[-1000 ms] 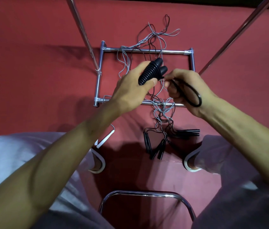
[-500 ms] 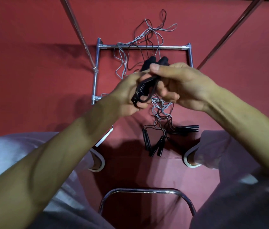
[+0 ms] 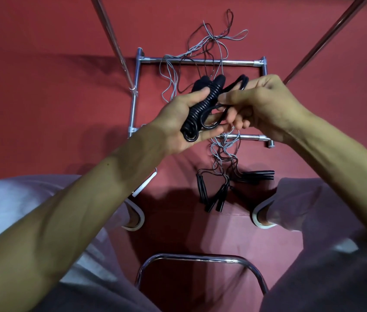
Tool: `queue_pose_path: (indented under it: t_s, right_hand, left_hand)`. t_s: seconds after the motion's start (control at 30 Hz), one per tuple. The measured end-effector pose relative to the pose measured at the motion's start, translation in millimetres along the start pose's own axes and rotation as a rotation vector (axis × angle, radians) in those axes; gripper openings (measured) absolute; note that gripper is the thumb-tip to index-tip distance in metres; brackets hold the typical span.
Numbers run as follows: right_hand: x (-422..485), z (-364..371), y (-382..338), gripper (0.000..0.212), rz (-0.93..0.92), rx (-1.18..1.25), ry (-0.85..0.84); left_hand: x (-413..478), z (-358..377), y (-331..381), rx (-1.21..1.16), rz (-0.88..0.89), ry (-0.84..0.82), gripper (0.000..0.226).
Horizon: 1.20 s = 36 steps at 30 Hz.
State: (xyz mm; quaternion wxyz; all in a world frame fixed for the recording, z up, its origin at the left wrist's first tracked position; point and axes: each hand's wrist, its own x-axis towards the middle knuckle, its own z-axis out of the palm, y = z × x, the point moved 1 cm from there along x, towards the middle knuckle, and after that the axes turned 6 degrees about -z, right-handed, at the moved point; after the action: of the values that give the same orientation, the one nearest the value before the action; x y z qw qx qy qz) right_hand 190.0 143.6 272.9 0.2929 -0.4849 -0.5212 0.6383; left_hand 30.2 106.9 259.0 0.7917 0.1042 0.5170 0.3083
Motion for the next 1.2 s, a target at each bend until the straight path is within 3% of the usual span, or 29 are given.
queue_pose_path:
  t_s: [0.27,0.4,0.5,0.57,0.63,0.73,0.83,0.93,1.2]
  right_hand:
    - [3,5,6,0.019,0.152,-0.008,-0.011]
    - [2,11,8,0.018,0.052,-0.143,0.042]
    - [3,16,19,0.021,-0.085,-0.371,0.203]
    - [0,20,23,0.03,-0.169,-0.565,0.327]
    - [-5,23,20,0.053,-0.22,-0.747,0.462]
    - [-10,24,15,0.08,-0.361,-0.767,0.549]
    - [-14,31,17,0.049,-0.61,-0.688,0.379]
    - [-17,39,24,0.018,-0.735,-0.641,0.186]
    - [-19,45,33,0.014,-0.823,-0.69,0.242]
  left_hand:
    - [4,-3,-1,0.0,-0.009,0.019,0.034]
    - [5,-3,0,0.014,-0.003,0.034,0.033]
    - [9,-1,1,-0.01,0.025,0.086,0.024]
    - [13,-1,1,-0.044,0.039,0.118,0.019]
    - [17,-2,2,-0.072,0.041,0.146,0.019]
    - [21,-4,5,-0.111,0.043,0.176,0.02]
    - [19,-1,9,-0.166,0.062,0.144,0.022]
    - [18,-4,10,-0.165,0.073,0.11,0.029]
    - [18,-11,12,-0.229,0.087,0.141,0.029]
